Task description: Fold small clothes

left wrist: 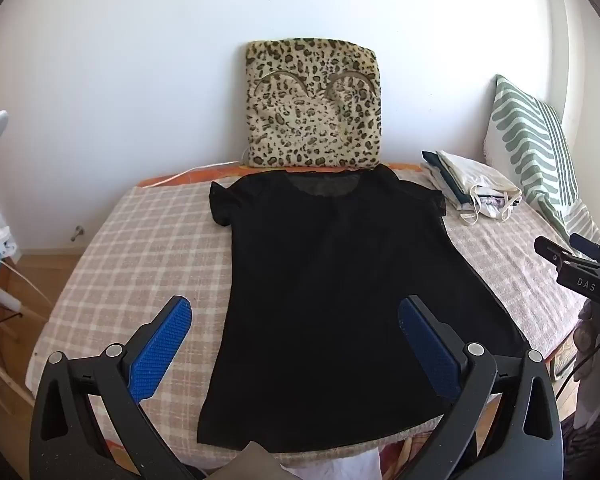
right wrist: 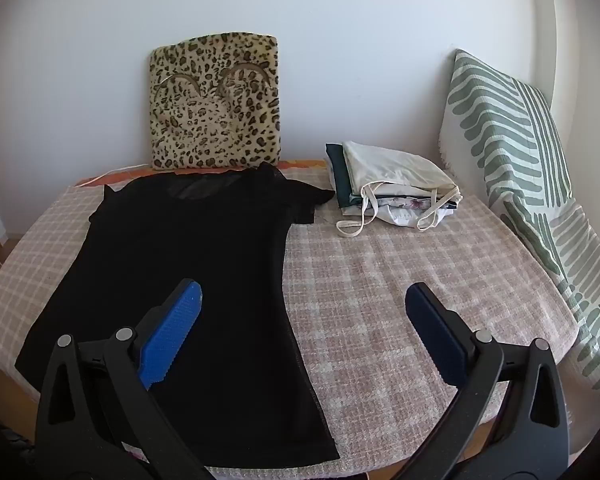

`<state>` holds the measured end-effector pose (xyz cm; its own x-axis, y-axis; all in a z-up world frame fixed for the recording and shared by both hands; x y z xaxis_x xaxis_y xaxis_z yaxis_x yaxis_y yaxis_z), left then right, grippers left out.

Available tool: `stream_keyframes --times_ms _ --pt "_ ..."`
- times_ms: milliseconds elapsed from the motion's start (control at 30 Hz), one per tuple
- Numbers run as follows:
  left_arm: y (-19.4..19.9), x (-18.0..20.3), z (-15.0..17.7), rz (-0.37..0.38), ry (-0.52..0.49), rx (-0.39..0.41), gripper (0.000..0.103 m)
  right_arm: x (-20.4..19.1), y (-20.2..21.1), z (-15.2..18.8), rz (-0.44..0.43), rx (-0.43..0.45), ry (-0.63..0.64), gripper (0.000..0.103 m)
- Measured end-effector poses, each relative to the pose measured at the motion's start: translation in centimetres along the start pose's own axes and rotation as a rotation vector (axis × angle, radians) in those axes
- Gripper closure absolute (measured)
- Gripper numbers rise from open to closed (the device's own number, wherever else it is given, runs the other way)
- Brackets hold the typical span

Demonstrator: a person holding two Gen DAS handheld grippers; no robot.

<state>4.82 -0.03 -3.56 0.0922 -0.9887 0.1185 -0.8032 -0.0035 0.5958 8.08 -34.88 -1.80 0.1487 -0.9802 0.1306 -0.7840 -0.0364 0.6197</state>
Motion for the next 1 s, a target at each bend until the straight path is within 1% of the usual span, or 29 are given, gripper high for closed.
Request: stream_keyframes --times_ms 133,200,600,1000 --pt "0.1 0.57 0.4 -0.004 -0.023 0.007 0.0 -0.02 -0.03 0.02 0.0 -0.003 -0.004 0.0" --pt "-0.03 0.4 0.13 0.0 -0.01 -0.007 0.0 -0.06 -0.04 0.02 -0.003 0.0 -0.006 0.0" --pt "0.08 0.49 -0.11 0.005 -0.008 -0.008 0.0 0.03 -0.08 -0.1 -0.003 0.001 -0.009 0.0" --pt "0.37 0.91 -0.25 0.013 -0.013 0.009 0.0 -0.32 -0.3 0.08 -0.006 -0.001 -0.004 0.0"
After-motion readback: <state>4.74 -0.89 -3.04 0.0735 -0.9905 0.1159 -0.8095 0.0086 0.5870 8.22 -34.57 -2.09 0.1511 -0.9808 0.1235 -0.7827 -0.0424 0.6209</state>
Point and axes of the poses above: each gripper's, at about its wrist camera, not at the fingertips, and y roughly against the way its jaws point, x to its right, z to its underside, the point moved 6 cm from there along -y, roughly the way its jaws point, and after that the axes turned 7 degrees about y, right-handed, at the moved point
